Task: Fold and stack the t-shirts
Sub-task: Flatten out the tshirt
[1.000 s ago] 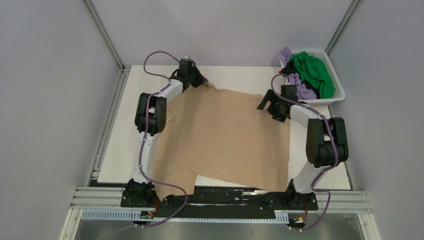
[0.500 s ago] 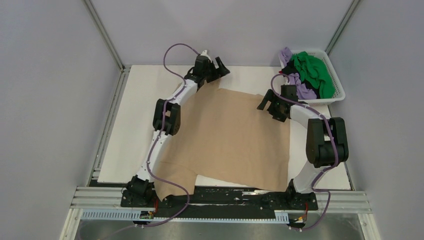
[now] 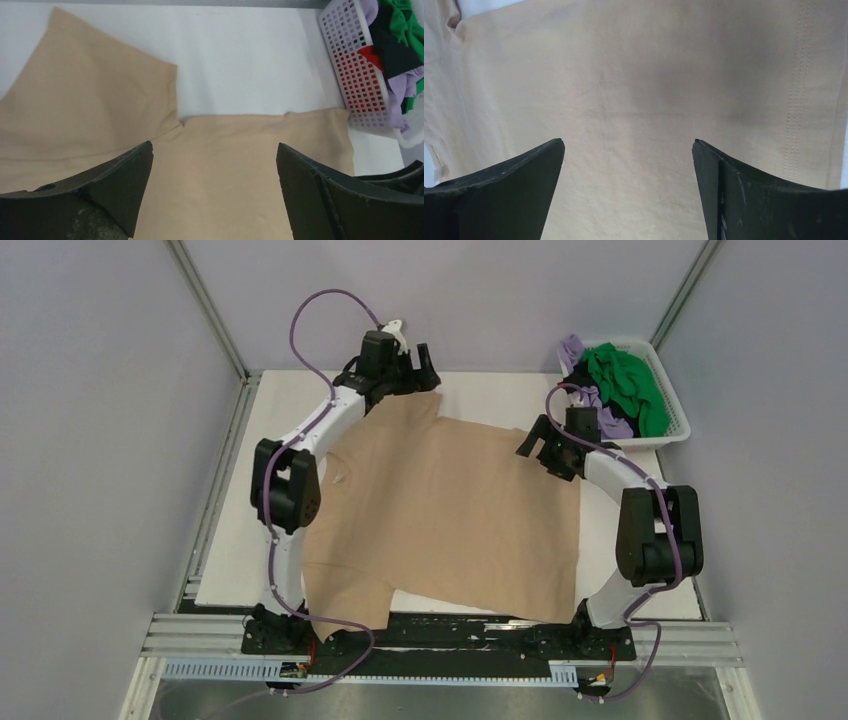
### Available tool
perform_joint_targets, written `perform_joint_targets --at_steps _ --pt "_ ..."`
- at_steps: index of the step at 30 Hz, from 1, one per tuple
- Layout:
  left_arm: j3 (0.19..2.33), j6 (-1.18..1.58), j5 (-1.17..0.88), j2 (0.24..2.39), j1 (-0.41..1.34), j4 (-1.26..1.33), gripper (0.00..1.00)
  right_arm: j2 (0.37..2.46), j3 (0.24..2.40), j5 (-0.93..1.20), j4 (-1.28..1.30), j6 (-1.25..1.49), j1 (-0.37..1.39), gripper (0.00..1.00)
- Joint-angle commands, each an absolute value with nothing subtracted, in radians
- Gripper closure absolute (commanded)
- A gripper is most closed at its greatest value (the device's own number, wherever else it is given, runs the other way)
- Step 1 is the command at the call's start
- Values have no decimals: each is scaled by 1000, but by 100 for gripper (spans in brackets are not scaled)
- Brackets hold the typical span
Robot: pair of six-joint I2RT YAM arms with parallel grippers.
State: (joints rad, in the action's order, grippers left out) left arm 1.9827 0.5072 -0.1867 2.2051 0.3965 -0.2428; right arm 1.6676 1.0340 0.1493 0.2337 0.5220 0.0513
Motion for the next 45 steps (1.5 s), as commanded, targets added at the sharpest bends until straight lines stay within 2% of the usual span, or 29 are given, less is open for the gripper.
perform_joint_targets --at_steps 1,6,12,19,22,36,41,45 --pt "1750 414 -103 2026 386 -366 0 1622 1013 141 268 499 55 0" --pt "1543 438 -104 1941 354 -372 0 1615 975 90 300 491 58 0" --pt "1424 536 -200 2003 260 -286 0 1667 987 80 308 485 59 0" --pt "1477 619 -223 2137 145 -305 0 1819 1107 88 310 471 62 0" --pt "1563 623 -230 2190 116 -388 0 1897 1179 115 313 474 65 0" --pt "1869 672 -223 2407 36 -446 0 2251 1670 124 383 435 65 0" --pt "1967 639 -274 2406 36 -477 0 2220 1753 97 426 417 65 0" --pt "1859 614 -267 2254 40 -439 0 2073 1675 83 427 423 66 0"
